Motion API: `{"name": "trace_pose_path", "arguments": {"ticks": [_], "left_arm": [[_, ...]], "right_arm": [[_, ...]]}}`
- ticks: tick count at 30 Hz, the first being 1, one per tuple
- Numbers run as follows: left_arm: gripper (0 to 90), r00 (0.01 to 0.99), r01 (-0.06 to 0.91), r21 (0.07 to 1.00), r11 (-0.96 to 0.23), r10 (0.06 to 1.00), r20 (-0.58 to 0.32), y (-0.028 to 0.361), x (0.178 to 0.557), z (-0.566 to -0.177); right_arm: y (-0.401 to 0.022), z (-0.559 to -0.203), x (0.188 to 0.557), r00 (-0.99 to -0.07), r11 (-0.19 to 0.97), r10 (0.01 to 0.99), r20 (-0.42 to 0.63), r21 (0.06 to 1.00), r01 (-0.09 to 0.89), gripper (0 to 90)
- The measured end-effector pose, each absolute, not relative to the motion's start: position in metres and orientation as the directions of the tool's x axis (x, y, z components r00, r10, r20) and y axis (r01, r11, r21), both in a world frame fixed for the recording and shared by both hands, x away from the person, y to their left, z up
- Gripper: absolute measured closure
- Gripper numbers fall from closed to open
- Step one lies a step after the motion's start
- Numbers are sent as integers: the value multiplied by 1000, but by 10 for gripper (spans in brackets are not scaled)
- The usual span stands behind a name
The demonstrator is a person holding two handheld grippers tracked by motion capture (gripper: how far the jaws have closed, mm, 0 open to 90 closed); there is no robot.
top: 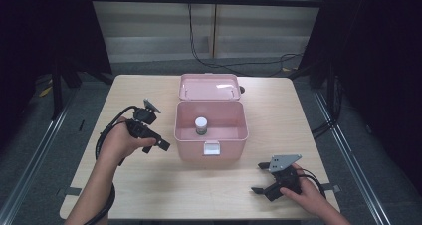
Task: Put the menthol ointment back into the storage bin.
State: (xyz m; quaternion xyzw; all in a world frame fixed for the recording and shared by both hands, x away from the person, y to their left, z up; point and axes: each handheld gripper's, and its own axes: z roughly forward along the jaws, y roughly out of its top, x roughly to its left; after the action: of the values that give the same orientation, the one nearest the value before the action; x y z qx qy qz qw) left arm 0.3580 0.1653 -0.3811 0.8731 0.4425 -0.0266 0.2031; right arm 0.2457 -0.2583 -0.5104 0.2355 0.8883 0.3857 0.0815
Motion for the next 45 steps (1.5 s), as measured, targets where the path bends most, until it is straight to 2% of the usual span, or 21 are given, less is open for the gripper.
{"name": "trace_pose_path", "arguments": {"ticks": [22, 40, 45], "left_arm": [[210, 622, 767, 391, -509, 739, -257, 174, 343, -444], [205, 655, 711, 496, -498, 727, -209, 176, 334, -483], [178, 692, 648, 556, -521, 708, -143, 173, 329, -488]], "right_arm": [[-258, -510, 246, -876, 592, 481, 37, 724, 355, 112], [-258, -511, 246, -877, 592, 479, 35, 725, 353, 112], [-258, -511, 246, -877, 592, 479, 35, 725, 353, 112]]}}
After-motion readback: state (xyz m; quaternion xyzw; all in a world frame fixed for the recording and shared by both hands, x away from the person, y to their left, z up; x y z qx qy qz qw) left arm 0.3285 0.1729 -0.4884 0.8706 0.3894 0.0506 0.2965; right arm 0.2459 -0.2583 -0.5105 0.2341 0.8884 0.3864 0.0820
